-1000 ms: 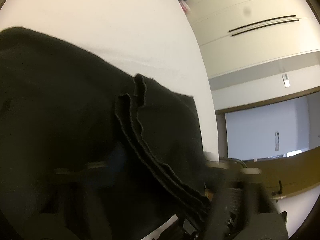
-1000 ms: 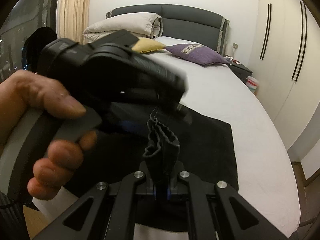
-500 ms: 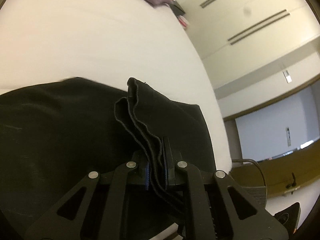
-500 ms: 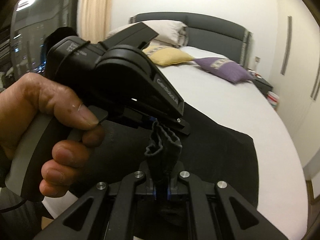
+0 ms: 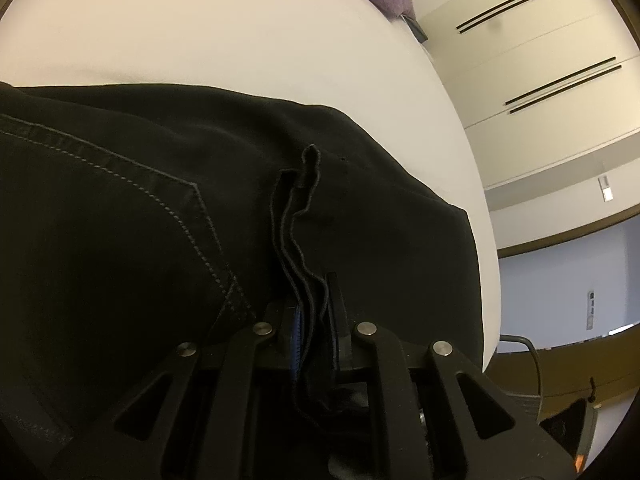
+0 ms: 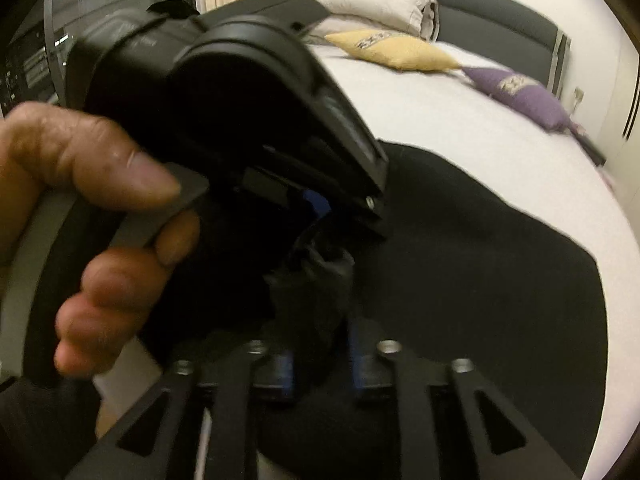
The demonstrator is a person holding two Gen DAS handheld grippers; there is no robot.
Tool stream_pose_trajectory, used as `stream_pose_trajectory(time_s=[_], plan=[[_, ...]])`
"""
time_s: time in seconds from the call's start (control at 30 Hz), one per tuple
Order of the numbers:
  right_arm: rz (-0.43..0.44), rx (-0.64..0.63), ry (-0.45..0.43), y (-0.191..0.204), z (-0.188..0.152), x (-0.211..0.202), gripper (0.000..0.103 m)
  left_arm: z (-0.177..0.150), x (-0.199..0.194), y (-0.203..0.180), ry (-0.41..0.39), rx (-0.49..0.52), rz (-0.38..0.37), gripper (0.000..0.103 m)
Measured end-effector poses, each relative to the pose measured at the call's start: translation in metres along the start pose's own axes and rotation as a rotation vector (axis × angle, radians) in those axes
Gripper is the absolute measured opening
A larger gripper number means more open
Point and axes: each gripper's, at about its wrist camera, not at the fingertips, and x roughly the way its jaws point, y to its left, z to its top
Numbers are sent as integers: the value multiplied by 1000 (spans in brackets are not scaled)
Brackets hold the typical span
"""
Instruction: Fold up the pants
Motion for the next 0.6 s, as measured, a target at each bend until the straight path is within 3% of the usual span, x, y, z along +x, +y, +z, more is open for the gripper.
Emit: stream_pose_trajectory(time_s=[0.03,0.1,0.2,0.3,0.37,0.43,0.5,0.53,0.57,0.6], plan=[[28,22,7,-4,-1,-7,46,-1,-3,1,-2,3,11,11],[89,68,-1,-15,-6,-25,52,-1,-8,-2,-21,23,57,15],[169,188,-55,-51,-16,-65,55,-3,-35,-11,-82,80,162,15],[243,389,-138,-107,-20,-92,55,-3,-54,-27,-146,105,116,15],[362,577,-182,-154,-22,-88,55,-6,-51,-44,-158,141,61,15],[475,732,-190,-184,-34,-72,55,-14,-30,-60,-115,190,32,15],[538,785,-155,-192,-41,-50,55,-25,13,-81,-51,214,71,15],[538,828,-99,-201,-60,-32,53,-32,26,-79,-22,208,95,15],[510,856,-65,-203,-71,-23,43,-40,34,-74,-3,201,95,15],[494,866,-68,-214,-82,-24,17,-49,34,-71,-27,211,81,15]])
